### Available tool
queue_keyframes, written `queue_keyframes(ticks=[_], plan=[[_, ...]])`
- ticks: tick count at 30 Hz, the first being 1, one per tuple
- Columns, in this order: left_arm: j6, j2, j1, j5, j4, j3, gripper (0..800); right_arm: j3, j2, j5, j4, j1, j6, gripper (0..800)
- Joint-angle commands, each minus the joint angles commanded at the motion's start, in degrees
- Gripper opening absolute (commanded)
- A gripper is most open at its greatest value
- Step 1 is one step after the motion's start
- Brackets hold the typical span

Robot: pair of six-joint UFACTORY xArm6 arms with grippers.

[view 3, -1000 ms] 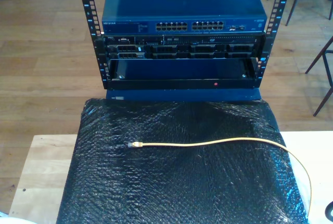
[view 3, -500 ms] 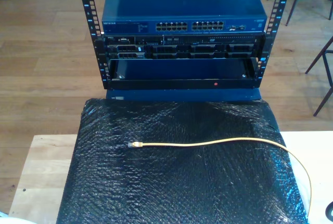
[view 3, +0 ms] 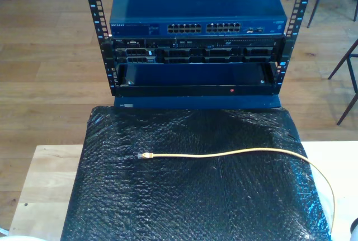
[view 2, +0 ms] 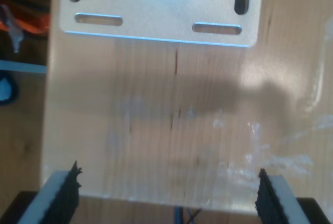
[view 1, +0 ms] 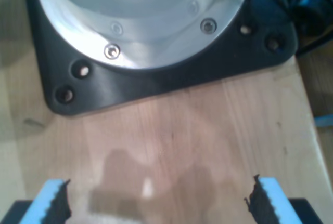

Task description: Grab the cable and plug it in

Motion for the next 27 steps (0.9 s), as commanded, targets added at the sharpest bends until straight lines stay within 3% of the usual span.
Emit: queue_keyframes(ticks=[6, 13, 27], plan=[[-0.09, -0.26, 0.09, 3.08, 0.97, -2.55, 800, -4.04, 0.0, 4.48, 0.0, 0.09, 2.11, 800], [-0.44, -2.29, 0.0, 11.43, 1.67, -5.54, 800, -9.41, -0.09, 9.23, 0.26, 0.18, 4.13, 800], [-3.08, -2.2, -0.26, 11.96, 1.58, -8.44, 800, -17.32, 1.58, 12.75, 0.53, 5.98, 18.55, 800]])
